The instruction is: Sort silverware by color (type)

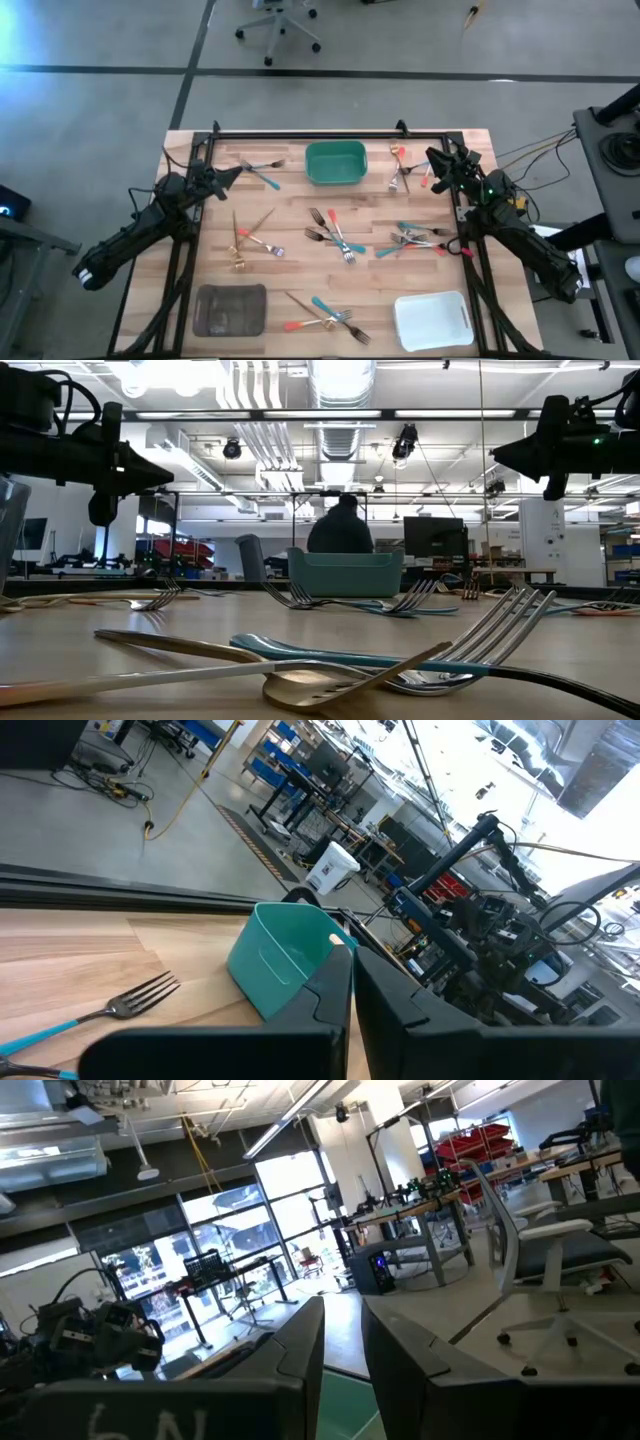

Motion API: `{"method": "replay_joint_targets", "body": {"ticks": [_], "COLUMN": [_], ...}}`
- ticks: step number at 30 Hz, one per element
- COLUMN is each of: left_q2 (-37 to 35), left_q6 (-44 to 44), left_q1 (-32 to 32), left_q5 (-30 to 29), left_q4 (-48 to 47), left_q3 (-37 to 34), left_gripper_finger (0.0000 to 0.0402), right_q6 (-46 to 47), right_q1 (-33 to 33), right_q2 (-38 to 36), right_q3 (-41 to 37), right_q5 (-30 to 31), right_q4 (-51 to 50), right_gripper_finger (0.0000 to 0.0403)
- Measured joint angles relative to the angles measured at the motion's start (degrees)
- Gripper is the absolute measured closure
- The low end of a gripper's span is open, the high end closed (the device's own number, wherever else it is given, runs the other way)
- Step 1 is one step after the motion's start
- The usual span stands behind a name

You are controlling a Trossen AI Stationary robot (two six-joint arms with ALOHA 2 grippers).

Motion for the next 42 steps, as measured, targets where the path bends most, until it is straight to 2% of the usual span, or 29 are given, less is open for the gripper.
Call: {"method": "replay_joint_targets", "body": {"ticks": [14,23,42], "left_q2": [0.0,0.01,0.02], "left_q6": [0.02,0.0,0.0], "left_q1": [0.0,0.0,0.01], "left_q5": [0.02,0.0,0.01], "left_q4": [-0.01,0.0,0.01], "left_q3": [0.0,0.0,-0.02], "left_gripper_finger": [0.0401,0.0402,0.0401], "right_q6": [0.0,0.0,0.0], "right_q1": [0.15,6.34,6.43], "right_q2": [-0.02,0.0,0.0], "right_q3": [0.01,0.0,0.01], "right_q5": [0.03,0.09,0.02], "right_q4": [0.0,0.0,0.0], "right_gripper_finger": [0.0339,0.0339,0.0339]}}
